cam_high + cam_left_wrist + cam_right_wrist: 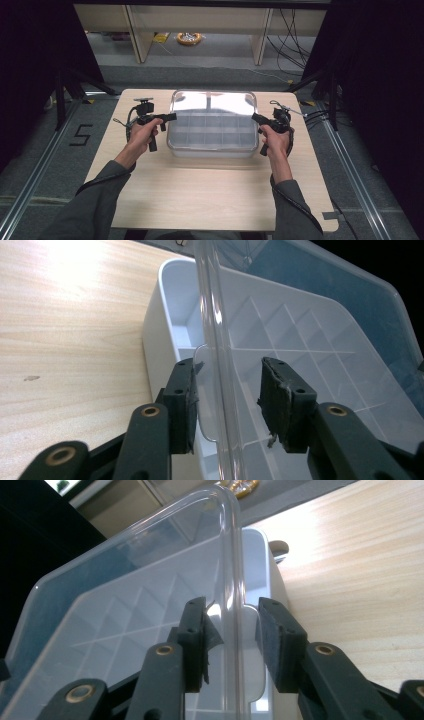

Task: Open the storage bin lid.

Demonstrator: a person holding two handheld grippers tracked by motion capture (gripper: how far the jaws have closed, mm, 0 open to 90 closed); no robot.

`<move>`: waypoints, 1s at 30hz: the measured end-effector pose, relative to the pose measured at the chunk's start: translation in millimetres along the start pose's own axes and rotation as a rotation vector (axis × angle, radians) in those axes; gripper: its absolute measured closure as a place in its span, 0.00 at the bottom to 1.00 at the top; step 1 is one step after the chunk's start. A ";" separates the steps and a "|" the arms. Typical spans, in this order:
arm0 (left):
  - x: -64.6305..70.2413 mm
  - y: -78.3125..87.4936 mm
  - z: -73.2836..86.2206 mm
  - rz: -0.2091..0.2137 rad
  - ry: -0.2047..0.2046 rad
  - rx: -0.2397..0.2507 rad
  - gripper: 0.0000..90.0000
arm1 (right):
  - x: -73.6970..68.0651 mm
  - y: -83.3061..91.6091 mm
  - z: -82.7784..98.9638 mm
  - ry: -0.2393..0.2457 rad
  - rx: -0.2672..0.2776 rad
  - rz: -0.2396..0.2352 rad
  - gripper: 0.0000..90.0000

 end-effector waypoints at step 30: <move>42.8 50.6 12.9 0.052 -0.059 0.097 0.68 | -6.2 58.8 1.6 0.011 0.063 -0.019 0.74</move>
Point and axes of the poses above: each handheld gripper's, and its own axes: y roughly backward along the jaws, z roughly out of its underside, x roughly to its right, the point moved 4 cm from there along -y, roughly forward along the jaws, and after that the axes turned 7 degrees about -z, right-handed, at the moved point
